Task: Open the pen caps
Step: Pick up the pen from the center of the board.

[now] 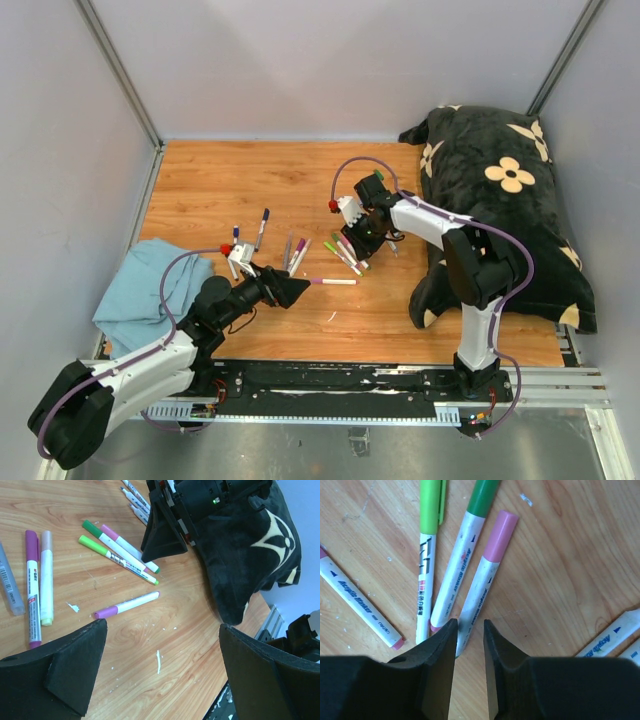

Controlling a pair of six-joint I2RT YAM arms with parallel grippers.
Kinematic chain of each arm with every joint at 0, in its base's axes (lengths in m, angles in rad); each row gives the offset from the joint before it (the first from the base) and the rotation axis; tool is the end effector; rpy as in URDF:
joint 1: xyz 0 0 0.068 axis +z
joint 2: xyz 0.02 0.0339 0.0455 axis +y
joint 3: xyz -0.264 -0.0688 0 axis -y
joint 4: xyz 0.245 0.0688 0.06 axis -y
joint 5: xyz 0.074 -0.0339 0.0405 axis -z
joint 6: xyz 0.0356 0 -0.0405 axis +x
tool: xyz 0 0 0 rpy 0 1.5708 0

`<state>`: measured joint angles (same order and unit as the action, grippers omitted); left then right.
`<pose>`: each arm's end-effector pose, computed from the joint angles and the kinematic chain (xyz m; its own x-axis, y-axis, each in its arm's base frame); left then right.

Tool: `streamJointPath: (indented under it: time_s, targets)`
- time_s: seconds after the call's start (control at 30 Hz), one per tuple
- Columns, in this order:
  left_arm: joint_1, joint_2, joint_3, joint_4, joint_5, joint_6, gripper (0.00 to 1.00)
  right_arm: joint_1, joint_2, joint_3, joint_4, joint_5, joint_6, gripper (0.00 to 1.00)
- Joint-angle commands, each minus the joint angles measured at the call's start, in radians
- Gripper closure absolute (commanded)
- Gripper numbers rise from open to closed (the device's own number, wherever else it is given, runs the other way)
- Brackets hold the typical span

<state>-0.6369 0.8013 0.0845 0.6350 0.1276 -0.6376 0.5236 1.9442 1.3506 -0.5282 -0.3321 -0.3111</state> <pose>0.1335 -0.1044 0.1785 -0.4646 -0.3907 -0.7947 0.5168 0.6091 -0.6016 0.3403 0.2099 0.1750 -0.5605 -0.6578 -0.5031 -0.8055 0.5742 0.1467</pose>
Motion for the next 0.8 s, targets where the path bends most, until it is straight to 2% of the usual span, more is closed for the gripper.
streamJointPath:
  time_s: [0.0, 0.1, 0.2, 0.5, 0.77]
  targets:
    - [0.005, -0.009, -0.012, 0.034, -0.01, -0.006, 0.03, 0.014, 0.017, 0.045, -0.049, 0.093, -0.014, 0.73]
    - [0.005, -0.017, -0.012, 0.027, -0.011, -0.005, 0.03, 0.012, 0.012, 0.046, -0.049, 0.13, -0.021, 0.79]
    - [0.005, -0.021, -0.013, 0.025, -0.012, -0.005, 0.03, 0.01, 0.014, 0.046, -0.052, 0.141, -0.029, 0.81]
    - [0.005, -0.025, -0.013, 0.024, -0.006, -0.011, 0.03, 0.012, 0.066, 0.069, -0.087, 0.107, -0.038, 0.72]
    - [0.005, -0.022, -0.011, 0.033, -0.002, -0.017, 0.03, 0.025, 0.101, 0.09, -0.121, 0.15, -0.062, 0.72]
